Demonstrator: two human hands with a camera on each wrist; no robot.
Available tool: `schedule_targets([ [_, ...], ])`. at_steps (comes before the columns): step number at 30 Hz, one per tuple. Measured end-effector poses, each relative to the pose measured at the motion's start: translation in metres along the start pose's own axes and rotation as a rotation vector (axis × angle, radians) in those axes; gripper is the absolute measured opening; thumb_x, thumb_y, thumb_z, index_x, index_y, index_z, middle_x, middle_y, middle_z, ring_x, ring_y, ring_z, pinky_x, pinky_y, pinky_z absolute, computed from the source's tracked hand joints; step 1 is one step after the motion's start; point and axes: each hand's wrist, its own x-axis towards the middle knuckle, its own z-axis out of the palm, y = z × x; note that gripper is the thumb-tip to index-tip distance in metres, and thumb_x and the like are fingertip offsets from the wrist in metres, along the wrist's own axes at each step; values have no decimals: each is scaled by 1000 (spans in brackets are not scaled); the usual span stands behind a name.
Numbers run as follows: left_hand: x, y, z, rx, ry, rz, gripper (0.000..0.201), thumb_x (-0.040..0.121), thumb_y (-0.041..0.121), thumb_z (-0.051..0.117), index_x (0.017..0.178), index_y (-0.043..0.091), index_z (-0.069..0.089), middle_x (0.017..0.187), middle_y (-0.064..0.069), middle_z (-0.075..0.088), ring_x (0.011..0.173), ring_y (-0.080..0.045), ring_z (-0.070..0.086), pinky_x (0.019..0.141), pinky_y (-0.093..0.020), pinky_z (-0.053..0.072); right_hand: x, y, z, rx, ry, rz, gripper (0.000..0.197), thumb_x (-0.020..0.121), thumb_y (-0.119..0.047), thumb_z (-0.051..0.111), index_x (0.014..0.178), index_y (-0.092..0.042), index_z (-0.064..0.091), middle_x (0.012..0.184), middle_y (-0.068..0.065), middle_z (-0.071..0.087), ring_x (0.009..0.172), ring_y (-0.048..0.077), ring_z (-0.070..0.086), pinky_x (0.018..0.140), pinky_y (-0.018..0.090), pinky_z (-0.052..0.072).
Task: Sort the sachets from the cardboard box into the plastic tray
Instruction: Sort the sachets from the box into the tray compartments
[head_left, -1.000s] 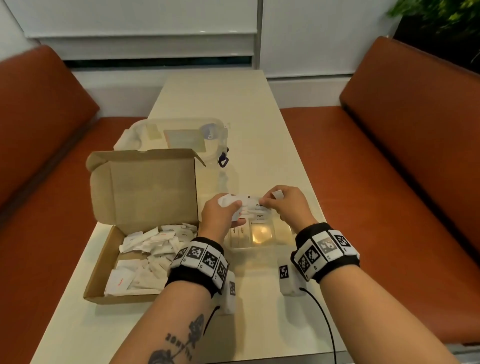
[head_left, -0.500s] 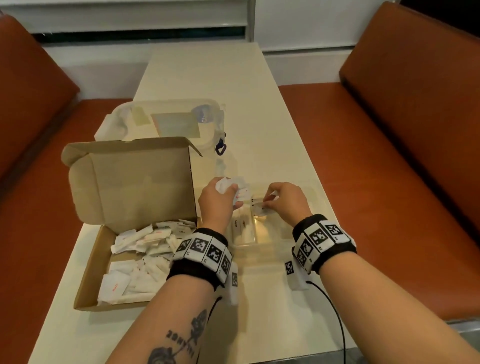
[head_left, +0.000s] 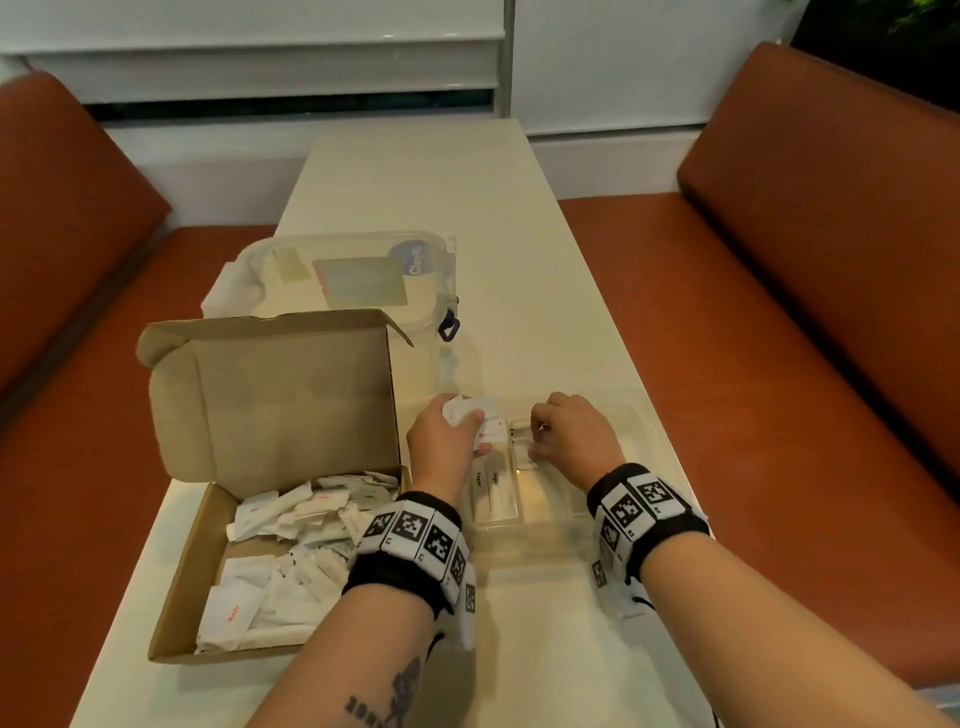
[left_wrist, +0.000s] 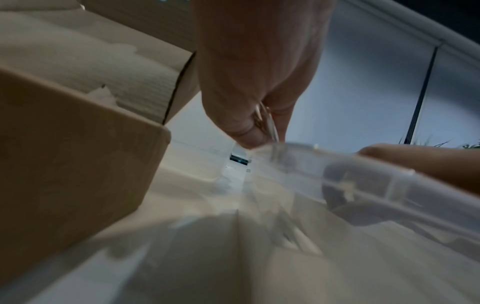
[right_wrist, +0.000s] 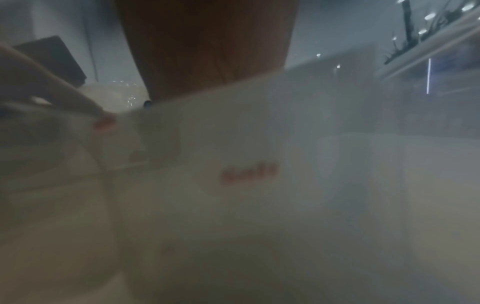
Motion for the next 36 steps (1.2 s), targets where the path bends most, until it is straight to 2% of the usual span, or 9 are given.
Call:
schedule_targets([
  [3, 0, 0, 0, -3, 0, -10, 28, 89, 5, 62, 116, 8, 58, 100, -8, 58, 78, -14, 61, 55, -23, 58, 0, 0, -2, -88, 18, -71, 8, 81, -17, 65, 89, -14, 65, 94, 1, 56, 82, 15, 40, 63, 25, 32],
  [8, -2, 4, -2, 22, -18, -23, 33, 89, 5, 61, 122, 7, 57, 107, -12, 57, 92, -26, 62, 68, -33, 58, -5, 1, -7, -157, -1, -107, 7, 86, -18, 63, 89, -17, 69, 99, -1, 54, 93, 17, 48, 66, 23, 37],
  [10, -2, 5, -2, 27, -17, -27, 34, 89, 5, 61, 122, 7, 57, 109, -13, 57, 94, -27, 61, 66, -32, 59, -6, 0, -6, -162, -18, -92, 7, 87, -19, 64, 90, -19, 70, 101, -1, 53, 94, 16, 48, 68, 24, 41],
  [14, -2, 5, -2, 36, -24, -17, 35, 88, 5, 62, 123, 6, 57, 110, -13, 57, 92, -25, 61, 56, -22, 58, -9, -3, -4, -146, -14, -75, 8, 87, -21, 64, 91, -19, 71, 102, -1, 53, 94, 17, 49, 72, 25, 45],
  [21, -5, 3, -7, -45, -76, -55, 26, 88, 4, 62, 113, 12, 60, 98, -5, 58, 81, -15, 61, 60, -27, 60, -8, -4, -1, -87, -18, -26, 11, 88, -17, 61, 94, -16, 71, 104, 2, 52, 93, 18, 53, 69, 23, 41],
  [23, -8, 2, -8, -89, -76, -83, 19, 87, 4, 63, 101, 18, 61, 95, -4, 59, 82, -18, 62, 61, -30, 60, -9, -7, -3, 30, 35, 10, 13, 90, -21, 59, 96, -15, 70, 100, 1, 55, 92, 18, 54, 70, 24, 41],
  [27, -18, 1, -7, -167, -99, -115, 21, 87, 4, 63, 86, 25, 60, 91, -3, 61, 82, -20, 63, 66, -35, 60, -12, -19, -13, 561, 185, 148, 20, 94, -31, 54, 97, -15, 66, 89, 0, 67, 77, 10, 58, 69, 25, 42],
  [31, -27, 6, -8, -231, -167, -110, 16, 87, 5, 64, 90, 20, 61, 95, -6, 62, 86, -21, 64, 63, -31, 60, -19, -27, -20, 743, 124, 133, 10, 86, -27, 66, 91, -19, 69, 82, -10, 65, 73, -2, 56, 64, 13, 41],
  [36, -36, 11, -7, -236, -220, -127, 31, 81, -4, 67, 109, 6, 60, 104, -17, 64, 88, -24, 66, 66, -30, 59, -24, -26, -20, 786, 122, 187, 7, 82, -21, 70, 83, -14, 68, 82, 1, 66, 74, 11, 59, 63, 16, 45],
])
